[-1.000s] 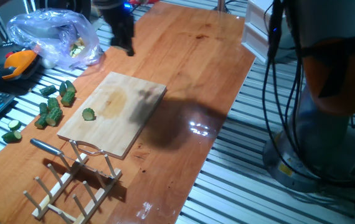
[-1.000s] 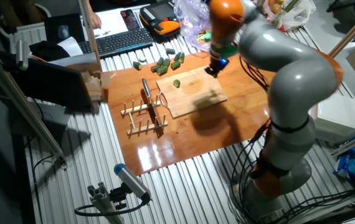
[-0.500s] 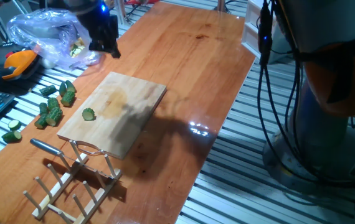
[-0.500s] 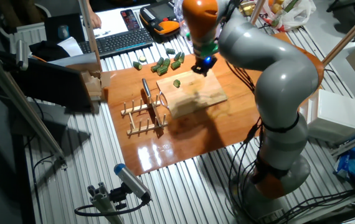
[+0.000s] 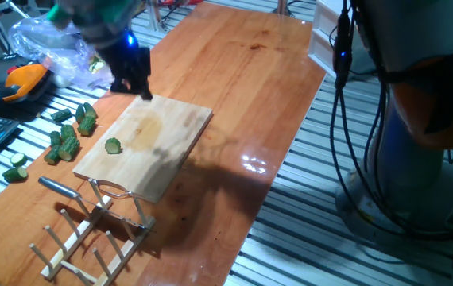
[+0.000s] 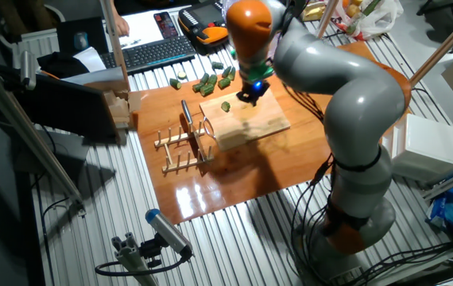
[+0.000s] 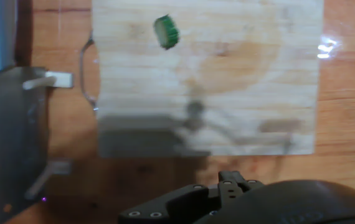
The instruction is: Chop the cucumber into shreds
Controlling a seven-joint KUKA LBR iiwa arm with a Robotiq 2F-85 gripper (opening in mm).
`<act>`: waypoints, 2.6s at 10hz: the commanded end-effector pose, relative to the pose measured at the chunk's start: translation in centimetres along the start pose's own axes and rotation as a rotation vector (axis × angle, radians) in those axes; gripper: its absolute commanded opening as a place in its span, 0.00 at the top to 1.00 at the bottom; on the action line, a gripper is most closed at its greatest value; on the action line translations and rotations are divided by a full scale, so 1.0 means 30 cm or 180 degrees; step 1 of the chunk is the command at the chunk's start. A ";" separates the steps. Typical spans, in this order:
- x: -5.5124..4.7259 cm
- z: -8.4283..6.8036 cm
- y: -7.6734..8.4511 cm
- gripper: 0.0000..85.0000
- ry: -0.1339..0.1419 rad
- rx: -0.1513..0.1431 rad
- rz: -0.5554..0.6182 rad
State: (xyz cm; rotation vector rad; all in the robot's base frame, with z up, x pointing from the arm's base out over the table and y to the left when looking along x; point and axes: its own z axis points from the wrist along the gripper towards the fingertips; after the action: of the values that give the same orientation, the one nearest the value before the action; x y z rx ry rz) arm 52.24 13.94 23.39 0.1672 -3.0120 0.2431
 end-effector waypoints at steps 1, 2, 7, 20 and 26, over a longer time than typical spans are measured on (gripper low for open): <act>-0.037 -0.061 0.361 1.00 -0.0006 0.0010 -0.0004; -0.037 -0.061 0.361 1.00 -0.0029 0.0097 -0.0035; -0.037 -0.061 0.361 1.00 -0.0221 0.0517 -0.0293; -0.126 0.107 0.581 0.80 0.0021 0.0129 -0.0108; -0.126 0.220 0.677 0.60 -0.0108 0.0097 -0.0032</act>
State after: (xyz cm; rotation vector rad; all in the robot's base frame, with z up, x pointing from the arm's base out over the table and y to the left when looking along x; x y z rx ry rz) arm 52.87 33.20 13.26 0.1887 -3.0445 0.2887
